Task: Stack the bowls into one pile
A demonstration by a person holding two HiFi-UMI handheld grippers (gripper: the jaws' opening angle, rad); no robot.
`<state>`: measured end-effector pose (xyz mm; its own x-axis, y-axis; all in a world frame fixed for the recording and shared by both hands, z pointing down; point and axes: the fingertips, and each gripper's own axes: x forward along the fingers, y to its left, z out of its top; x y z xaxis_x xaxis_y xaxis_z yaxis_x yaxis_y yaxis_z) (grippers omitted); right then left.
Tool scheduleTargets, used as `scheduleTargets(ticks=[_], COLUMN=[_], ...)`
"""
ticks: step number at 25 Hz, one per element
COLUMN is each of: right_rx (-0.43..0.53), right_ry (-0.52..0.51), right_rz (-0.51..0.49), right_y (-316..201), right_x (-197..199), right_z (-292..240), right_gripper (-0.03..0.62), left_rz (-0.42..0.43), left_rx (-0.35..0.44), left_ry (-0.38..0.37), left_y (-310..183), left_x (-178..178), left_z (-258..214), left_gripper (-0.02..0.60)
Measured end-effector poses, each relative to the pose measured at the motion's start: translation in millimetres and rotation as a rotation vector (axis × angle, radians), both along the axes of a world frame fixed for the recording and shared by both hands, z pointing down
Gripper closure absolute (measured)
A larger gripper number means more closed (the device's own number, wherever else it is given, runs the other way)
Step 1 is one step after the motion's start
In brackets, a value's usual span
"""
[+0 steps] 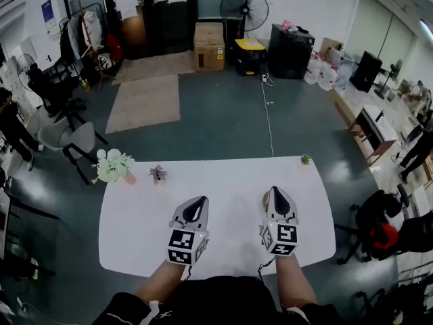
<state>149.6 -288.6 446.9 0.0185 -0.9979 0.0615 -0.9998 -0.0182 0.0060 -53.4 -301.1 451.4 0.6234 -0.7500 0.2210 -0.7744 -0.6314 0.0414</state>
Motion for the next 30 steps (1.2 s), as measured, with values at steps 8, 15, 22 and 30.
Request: scheduleTargets(ticks=[8, 15, 22, 30], right_rx=[0.042, 0.043, 0.056, 0.068], right_ry=[-0.012, -0.007, -0.01, -0.015], right_rz=[-0.058, -0.085, -0.095, -0.085], right_y=[16, 14, 20, 23], right_x=[-33, -44, -42, -39], right_z=[-9, -9, -11, -9], right_gripper=[0.58, 0.58, 0.58, 0.58], left_rz=[-0.001, -0.012, -0.013, -0.007], left_rx=[0.014, 0.019, 0.03, 0.044], left_ry=[0.0, 0.002, 0.013, 0.017], left_y=[7, 7, 11, 11], left_x=[-6, -11, -10, -6], left_z=[-9, -9, -12, -11], left_gripper=[0.569, 0.569, 0.569, 0.569])
